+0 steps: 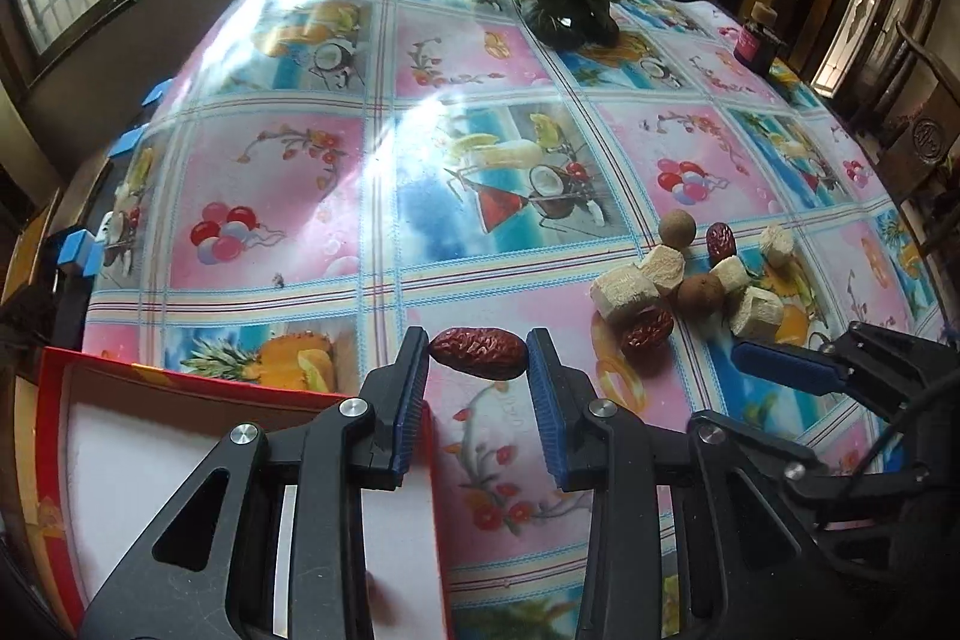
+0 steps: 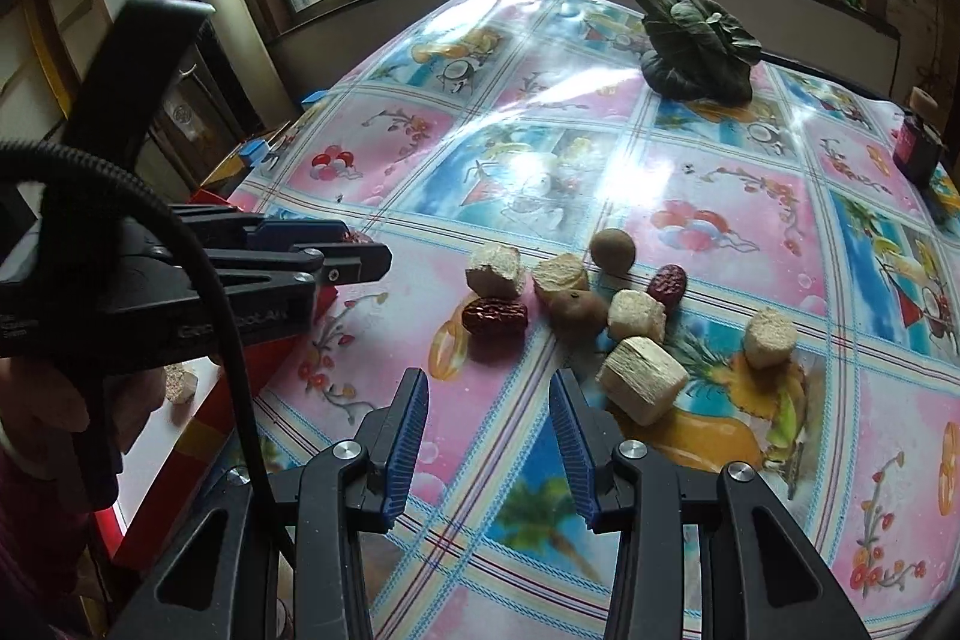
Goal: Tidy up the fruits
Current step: 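Grasp a red date with the left gripper while the right gripper grasps another red date, then carry both red dates over the red tray and open both grippers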
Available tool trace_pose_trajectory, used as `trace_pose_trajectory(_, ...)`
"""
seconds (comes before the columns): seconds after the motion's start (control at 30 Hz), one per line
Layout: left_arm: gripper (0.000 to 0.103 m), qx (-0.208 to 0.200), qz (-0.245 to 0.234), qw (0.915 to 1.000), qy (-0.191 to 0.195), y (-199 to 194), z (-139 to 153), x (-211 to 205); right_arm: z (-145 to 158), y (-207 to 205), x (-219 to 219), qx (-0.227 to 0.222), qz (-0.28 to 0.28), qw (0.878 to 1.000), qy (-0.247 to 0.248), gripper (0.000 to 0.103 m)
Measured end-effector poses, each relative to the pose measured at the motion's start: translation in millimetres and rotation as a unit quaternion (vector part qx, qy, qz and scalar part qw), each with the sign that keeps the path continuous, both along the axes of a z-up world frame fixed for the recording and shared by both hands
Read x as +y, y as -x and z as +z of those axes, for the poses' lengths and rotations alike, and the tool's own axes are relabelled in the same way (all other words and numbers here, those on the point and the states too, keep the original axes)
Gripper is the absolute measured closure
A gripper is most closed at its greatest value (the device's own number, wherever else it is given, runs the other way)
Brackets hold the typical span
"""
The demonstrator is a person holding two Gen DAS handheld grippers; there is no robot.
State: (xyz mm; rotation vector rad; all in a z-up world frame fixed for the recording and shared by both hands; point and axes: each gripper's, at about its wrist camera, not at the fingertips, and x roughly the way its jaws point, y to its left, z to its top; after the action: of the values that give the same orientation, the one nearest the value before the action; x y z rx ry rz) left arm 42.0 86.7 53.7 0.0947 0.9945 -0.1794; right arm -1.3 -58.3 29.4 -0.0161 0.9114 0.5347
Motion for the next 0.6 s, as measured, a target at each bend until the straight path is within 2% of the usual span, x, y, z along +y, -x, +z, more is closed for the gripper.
trace_pose_trajectory(0.3, 0.07, -0.018, 0.036, 0.9992, 0.006, 28, 18, 31, -18, -32, 25, 0.012, 0.005, 1.0, 0.029, 0.063)
trace_pose_trajectory(0.33, 0.07, -0.019, 0.041, 0.999, 0.004, 30, 18, 33, -17, -33, 25, 0.002, 0.003, 1.0, 0.028, 0.063)
trace_pose_trajectory(0.37, 0.07, -0.02, 0.044, 0.9988, 0.003, 32, 18, 34, -18, -35, 25, 0.0, 0.0, 0.999, 0.033, 0.065)
trace_pose_trajectory(0.4, 0.07, -0.021, 0.047, 0.9986, 0.003, 35, 18, 36, -17, -36, 26, -0.006, -0.001, 0.999, 0.037, 0.073)
trace_pose_trajectory(0.6, 0.07, -0.02, 0.065, 0.9976, 0.011, 49, 18, 48, -11, -22, 27, -0.019, 0.001, 0.998, 0.059, 0.073)
